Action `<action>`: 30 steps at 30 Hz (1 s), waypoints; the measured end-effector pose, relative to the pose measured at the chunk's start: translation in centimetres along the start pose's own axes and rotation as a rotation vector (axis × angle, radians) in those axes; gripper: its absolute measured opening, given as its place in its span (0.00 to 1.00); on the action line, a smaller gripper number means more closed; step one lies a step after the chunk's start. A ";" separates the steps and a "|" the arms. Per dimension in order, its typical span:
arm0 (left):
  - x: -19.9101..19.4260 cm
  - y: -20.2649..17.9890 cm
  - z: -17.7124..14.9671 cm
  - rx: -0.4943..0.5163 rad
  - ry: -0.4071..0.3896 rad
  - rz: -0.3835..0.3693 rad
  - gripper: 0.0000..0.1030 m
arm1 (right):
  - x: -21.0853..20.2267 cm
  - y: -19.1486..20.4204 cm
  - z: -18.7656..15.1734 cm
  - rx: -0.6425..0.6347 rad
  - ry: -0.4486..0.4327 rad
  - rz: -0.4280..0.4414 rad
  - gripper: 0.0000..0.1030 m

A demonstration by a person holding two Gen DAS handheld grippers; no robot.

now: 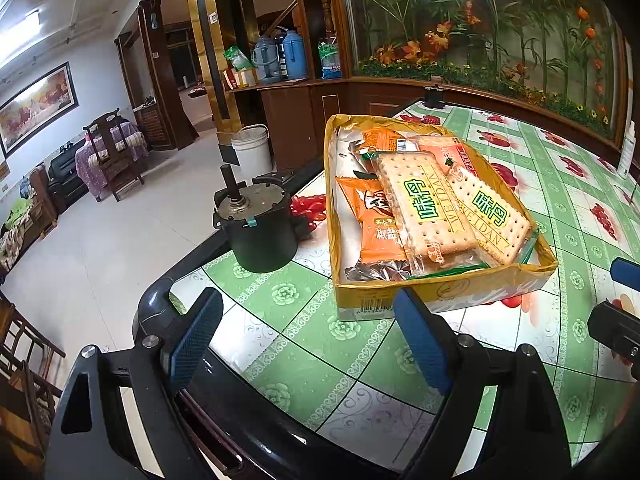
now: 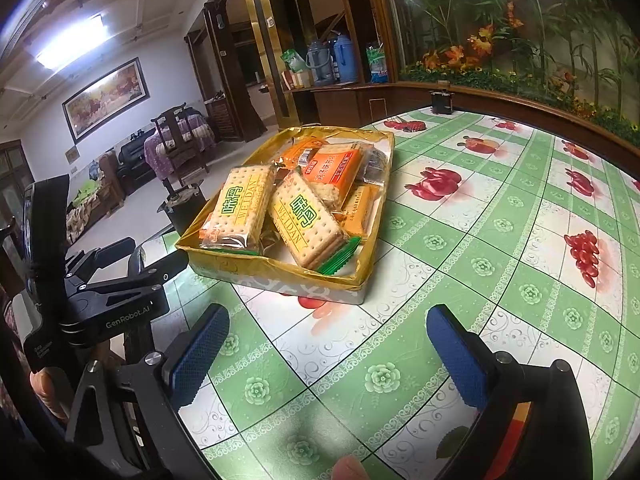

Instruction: Organize snacks

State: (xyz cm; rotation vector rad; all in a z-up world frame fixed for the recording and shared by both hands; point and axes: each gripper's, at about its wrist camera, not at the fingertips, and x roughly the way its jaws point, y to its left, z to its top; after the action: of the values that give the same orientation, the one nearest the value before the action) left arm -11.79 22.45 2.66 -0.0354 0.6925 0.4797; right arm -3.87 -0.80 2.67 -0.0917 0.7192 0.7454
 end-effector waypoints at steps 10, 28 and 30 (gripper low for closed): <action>0.1 -0.3 -0.2 0.009 0.005 0.001 0.86 | -0.1 0.2 -0.1 -0.004 0.001 0.001 0.97; 0.2 0.1 -0.3 0.003 0.009 0.012 0.86 | 0.0 0.2 0.0 -0.006 -0.005 0.001 0.97; 0.2 0.2 -0.3 0.002 0.010 0.010 0.86 | 0.1 0.2 0.0 -0.008 -0.006 0.002 0.97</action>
State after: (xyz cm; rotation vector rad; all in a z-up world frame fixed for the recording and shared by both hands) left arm -11.96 22.63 2.32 -0.0328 0.7035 0.4890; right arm -3.95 -0.61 2.63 -0.0961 0.7111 0.7500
